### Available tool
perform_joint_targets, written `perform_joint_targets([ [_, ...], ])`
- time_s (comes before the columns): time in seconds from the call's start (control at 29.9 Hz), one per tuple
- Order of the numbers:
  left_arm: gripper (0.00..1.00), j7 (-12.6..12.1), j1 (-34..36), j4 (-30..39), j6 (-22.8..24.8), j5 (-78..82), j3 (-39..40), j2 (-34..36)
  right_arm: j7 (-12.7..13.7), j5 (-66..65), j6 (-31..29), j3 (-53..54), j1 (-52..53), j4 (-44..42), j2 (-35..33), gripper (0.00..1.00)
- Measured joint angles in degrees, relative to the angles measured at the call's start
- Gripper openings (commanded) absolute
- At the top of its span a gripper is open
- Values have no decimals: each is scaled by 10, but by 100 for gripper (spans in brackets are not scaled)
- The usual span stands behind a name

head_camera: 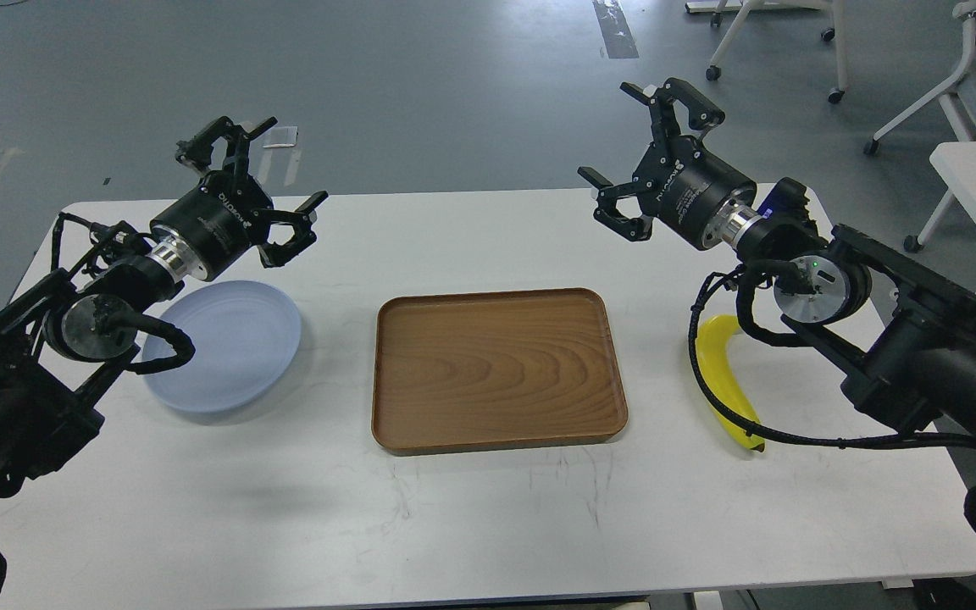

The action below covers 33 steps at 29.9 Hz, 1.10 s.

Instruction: Place banana on plate with both arms

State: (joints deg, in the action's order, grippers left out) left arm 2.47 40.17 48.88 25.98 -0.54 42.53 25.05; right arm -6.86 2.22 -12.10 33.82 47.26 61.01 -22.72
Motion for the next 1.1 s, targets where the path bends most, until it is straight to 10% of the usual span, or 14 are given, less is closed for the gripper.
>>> perform_joint_targets([
  [1.1,98,-4,-6,8,-2,0,0,2,-1,-1,-1,-15,2,-3,7,100],
])
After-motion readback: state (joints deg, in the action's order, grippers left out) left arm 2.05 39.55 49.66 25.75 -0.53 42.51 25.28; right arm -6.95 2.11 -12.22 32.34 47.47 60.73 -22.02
